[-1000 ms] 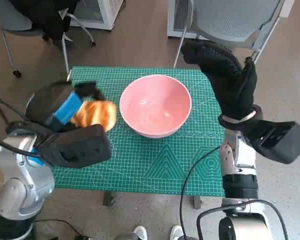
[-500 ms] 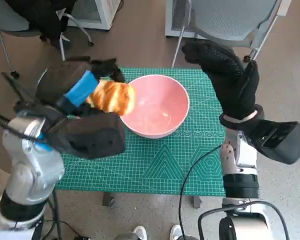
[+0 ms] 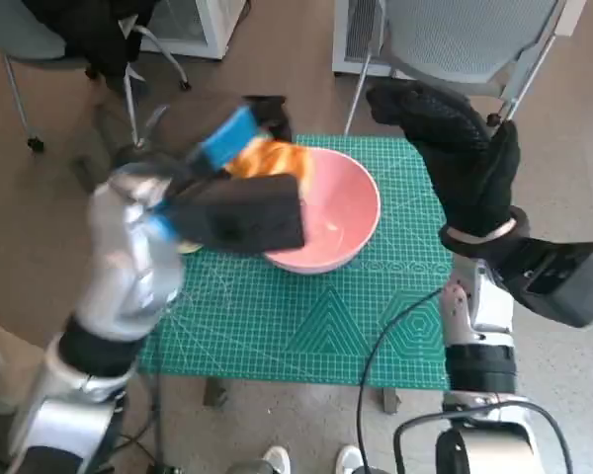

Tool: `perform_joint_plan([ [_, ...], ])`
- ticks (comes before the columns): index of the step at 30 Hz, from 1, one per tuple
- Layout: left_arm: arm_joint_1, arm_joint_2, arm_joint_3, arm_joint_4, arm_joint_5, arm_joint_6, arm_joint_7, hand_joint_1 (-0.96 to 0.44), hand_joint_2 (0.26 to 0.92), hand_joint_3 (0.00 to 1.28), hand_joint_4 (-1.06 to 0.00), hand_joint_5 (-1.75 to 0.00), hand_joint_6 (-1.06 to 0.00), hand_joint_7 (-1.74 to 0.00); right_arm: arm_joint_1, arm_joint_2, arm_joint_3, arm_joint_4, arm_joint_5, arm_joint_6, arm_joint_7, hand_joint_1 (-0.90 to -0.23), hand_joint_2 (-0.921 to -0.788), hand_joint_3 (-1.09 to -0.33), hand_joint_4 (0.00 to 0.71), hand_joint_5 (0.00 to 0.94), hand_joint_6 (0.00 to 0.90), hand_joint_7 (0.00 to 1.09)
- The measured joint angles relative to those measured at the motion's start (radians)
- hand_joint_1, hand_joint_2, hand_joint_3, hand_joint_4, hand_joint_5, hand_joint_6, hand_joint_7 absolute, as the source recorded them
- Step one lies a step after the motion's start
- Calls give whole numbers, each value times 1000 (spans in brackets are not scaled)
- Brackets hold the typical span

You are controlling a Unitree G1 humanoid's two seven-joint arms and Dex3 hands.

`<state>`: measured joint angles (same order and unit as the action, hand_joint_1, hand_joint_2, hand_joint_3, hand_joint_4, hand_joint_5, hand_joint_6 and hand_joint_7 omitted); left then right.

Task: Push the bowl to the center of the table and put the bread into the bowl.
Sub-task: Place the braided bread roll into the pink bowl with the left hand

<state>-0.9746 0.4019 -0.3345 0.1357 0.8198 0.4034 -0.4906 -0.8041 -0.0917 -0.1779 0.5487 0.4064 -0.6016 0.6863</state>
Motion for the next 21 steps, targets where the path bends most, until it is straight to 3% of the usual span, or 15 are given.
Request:
perform_joint_plan([
  [15,-182,-132,-88,453,-9,-92,113,0,915,86,-630,-1380,-696,-944,21,-9,0,-26,14,6,-1,-718,-921,-787,48,0,-1,240],
  [21,-217,-156,-116,545,-9,-133,140,0,920,112,-619,-1372,-620,-1042,31,-10,-1,-35,14,10,-6,-717,-921,-784,47,0,1,242],
])
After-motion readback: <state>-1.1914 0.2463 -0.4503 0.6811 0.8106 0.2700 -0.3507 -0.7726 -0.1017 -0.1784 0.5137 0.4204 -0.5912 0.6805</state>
